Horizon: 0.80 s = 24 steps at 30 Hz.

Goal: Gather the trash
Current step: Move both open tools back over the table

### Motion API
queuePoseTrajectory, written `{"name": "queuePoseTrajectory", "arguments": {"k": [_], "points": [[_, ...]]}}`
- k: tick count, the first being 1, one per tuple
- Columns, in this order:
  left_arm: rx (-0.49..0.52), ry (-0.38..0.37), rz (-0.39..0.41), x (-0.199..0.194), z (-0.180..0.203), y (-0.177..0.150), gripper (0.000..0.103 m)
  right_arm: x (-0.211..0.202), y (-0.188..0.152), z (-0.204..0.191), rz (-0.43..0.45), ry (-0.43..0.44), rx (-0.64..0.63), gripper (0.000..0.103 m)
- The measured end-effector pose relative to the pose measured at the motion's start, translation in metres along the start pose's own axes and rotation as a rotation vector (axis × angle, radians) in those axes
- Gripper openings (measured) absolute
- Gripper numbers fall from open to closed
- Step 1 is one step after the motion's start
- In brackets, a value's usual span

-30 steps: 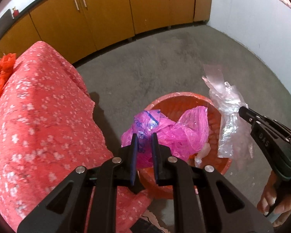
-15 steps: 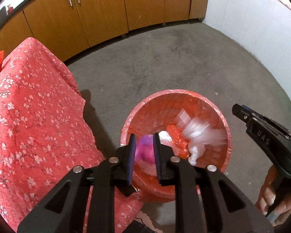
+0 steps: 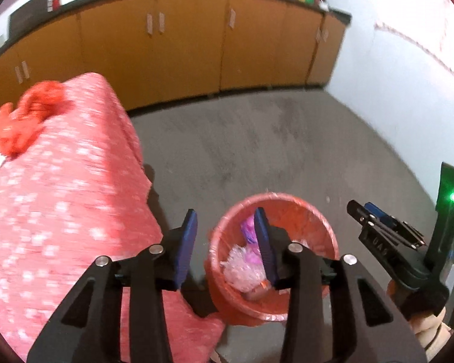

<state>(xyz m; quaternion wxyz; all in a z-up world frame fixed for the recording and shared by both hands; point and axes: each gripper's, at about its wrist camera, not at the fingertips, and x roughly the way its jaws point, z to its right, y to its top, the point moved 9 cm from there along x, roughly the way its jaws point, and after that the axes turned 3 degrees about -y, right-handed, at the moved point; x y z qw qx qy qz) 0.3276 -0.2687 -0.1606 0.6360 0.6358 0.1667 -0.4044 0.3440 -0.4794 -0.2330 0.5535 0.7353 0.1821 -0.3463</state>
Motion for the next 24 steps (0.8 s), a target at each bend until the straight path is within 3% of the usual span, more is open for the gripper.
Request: {"name": "queuePoseTrajectory", "arguments": {"k": [5,11,18,24], "points": [[-0.050,0.071,0.100,-0.053,-0.071,0.007,0.046,-0.034,0.029,-0.074,0.080,0.086,-0.093,0.040],[-0.137,0.275,0.223,-0.115,-0.202,0.005,0.054,-0.071,0.048,-0.210,0.137,0.261,-0.225,0.045],[-0.308,0.494,0.302,-0.173,-0.351,-0.014,0.056,-0.086,0.034,-0.356,0.159,0.377,-0.362,0.046],[-0.366,0.566,0.361,-0.197,-0.424,-0.022,0.061,-0.066,0.019,-0.429,0.133,0.385,-0.406,0.052]]}}
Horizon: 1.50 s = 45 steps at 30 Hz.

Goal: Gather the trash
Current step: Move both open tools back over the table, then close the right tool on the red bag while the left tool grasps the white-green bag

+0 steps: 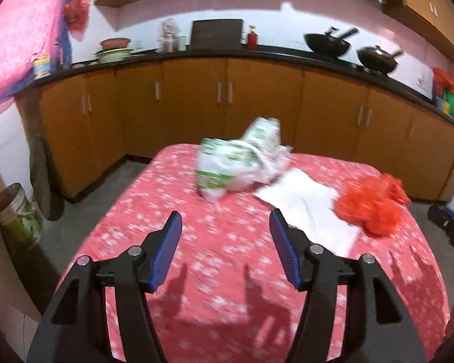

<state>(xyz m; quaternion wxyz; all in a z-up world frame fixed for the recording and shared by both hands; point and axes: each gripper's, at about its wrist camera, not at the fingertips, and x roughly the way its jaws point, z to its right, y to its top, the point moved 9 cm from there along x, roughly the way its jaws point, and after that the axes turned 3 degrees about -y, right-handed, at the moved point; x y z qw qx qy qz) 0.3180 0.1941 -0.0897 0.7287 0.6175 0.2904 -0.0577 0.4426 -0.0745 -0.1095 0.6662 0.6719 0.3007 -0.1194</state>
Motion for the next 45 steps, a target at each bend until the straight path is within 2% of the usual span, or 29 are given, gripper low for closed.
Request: {"name": "queuePoseTrajectory", "arguments": {"k": [3,12,14,15,16,19,22,31,38,39,40,41,42,44,45], "points": [[-0.001,0.013,0.024,0.011,-0.013,0.007,0.065,0.021,0.001,-0.016,-0.018,-0.022,0.001,0.054],[0.000,0.007,0.074,0.039,-0.023,0.032,0.072,0.066,0.004,-0.029,-0.083,-0.098,-0.045,0.055],[0.003,0.013,0.084,0.046,-0.025,0.038,0.076,0.072,0.001,-0.030,-0.099,-0.099,-0.047,0.049],[0.005,0.017,0.088,0.049,-0.027,0.040,0.077,0.075,-0.003,-0.031,-0.113,-0.098,-0.054,0.036],[0.005,0.022,0.089,0.051,-0.027,0.041,0.078,0.076,-0.005,-0.033,-0.118,-0.095,-0.062,0.030],[-0.005,0.027,0.081,0.059,-0.031,0.042,0.081,0.068,-0.007,-0.038,-0.102,-0.085,-0.078,0.023],[-0.014,0.021,0.073,0.066,-0.032,0.043,0.084,0.056,-0.010,-0.041,-0.082,-0.051,-0.070,0.020],[-0.047,0.002,0.036,0.099,-0.031,0.061,0.086,0.028,-0.006,-0.047,-0.038,0.011,-0.050,0.020],[0.004,0.003,-0.022,0.126,-0.024,0.062,0.086,0.025,-0.001,-0.053,-0.020,0.021,-0.047,0.020],[0.016,0.003,-0.038,0.130,-0.023,0.060,0.085,0.025,-0.002,-0.053,-0.020,0.022,-0.046,0.020],[0.027,0.005,-0.046,0.133,-0.021,0.059,0.079,0.026,-0.002,-0.054,-0.020,0.024,-0.043,0.020],[0.037,0.006,-0.052,0.135,-0.020,0.056,0.069,0.026,-0.002,-0.055,-0.020,0.026,-0.042,0.020],[0.045,-0.006,-0.060,0.138,-0.019,0.054,0.065,0.026,-0.002,-0.056,-0.020,0.028,-0.041,0.020],[0.063,-0.020,-0.075,0.140,-0.014,0.050,0.043,0.026,-0.002,-0.056,-0.020,0.030,-0.044,0.020],[0.072,-0.036,-0.082,0.141,-0.011,0.049,0.040,0.027,-0.002,-0.057,-0.021,0.031,-0.044,0.020]]}}
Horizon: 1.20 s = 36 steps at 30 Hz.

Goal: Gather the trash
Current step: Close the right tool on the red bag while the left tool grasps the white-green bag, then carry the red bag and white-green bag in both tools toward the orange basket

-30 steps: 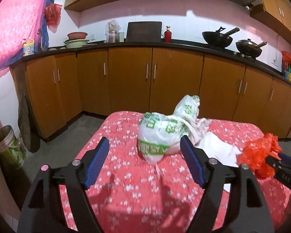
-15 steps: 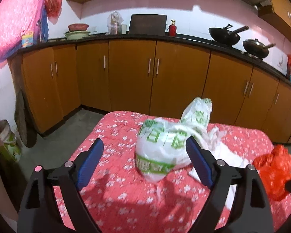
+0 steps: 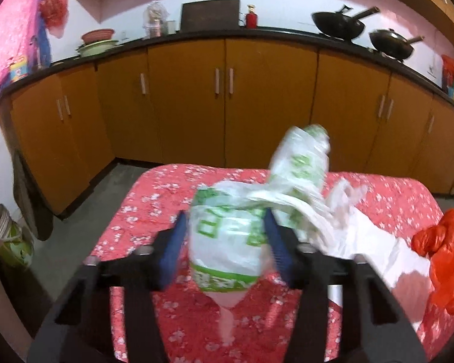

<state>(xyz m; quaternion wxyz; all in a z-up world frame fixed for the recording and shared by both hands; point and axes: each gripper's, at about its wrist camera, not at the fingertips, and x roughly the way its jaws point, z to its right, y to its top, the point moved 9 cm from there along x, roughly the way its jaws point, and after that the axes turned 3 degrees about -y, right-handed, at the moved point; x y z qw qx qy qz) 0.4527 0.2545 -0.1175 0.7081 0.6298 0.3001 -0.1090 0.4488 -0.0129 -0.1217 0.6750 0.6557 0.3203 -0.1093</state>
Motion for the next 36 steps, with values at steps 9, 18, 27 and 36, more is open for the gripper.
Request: {"name": "queuePoseTrajectory", "arguments": {"k": [9,18,27,36], "points": [[0.036,-0.033,-0.034,0.000,0.009,-0.007,0.009,-0.002,-0.003,-0.001,-0.005,-0.001,0.002,0.020],[-0.017,-0.066,-0.023,-0.048,-0.010,-0.023,0.001,-0.021,0.002,0.003,0.018,0.007,0.011,0.020],[-0.030,-0.117,0.002,-0.121,-0.011,-0.038,0.000,-0.045,-0.002,0.001,0.027,0.011,0.018,0.020],[-0.004,-0.190,0.049,-0.171,0.025,-0.031,0.000,-0.087,0.008,0.023,0.073,-0.007,0.063,0.020]]}}
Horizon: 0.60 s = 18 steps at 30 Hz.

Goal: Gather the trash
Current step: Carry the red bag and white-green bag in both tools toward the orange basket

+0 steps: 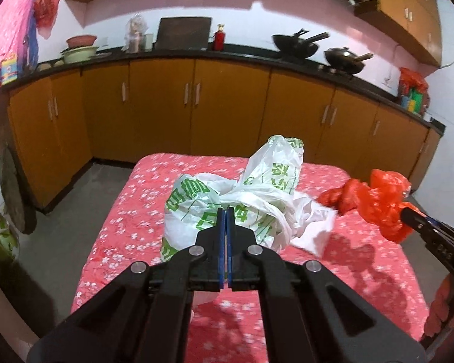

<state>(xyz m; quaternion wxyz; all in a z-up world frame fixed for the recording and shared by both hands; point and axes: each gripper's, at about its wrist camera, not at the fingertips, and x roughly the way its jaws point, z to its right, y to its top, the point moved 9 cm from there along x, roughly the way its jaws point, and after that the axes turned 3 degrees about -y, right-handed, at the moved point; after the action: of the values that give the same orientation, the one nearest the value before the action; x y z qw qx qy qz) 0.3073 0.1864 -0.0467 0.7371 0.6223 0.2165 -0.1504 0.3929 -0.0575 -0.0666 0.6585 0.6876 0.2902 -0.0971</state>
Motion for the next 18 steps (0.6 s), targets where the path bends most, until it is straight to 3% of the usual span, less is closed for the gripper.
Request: {"name": "queuePoseTrajectory", "arguments": {"k": [8,18], "points": [[0.042,-0.048,0.051,-0.024,0.046,0.014,0.000,-0.041,0.012,0.037,0.057,-0.044,0.036,0.020],[0.082,-0.134,0.052,-0.033,0.112,0.006,0.000,-0.079,0.000,0.103,0.083,-0.139,0.082,0.020]]}}
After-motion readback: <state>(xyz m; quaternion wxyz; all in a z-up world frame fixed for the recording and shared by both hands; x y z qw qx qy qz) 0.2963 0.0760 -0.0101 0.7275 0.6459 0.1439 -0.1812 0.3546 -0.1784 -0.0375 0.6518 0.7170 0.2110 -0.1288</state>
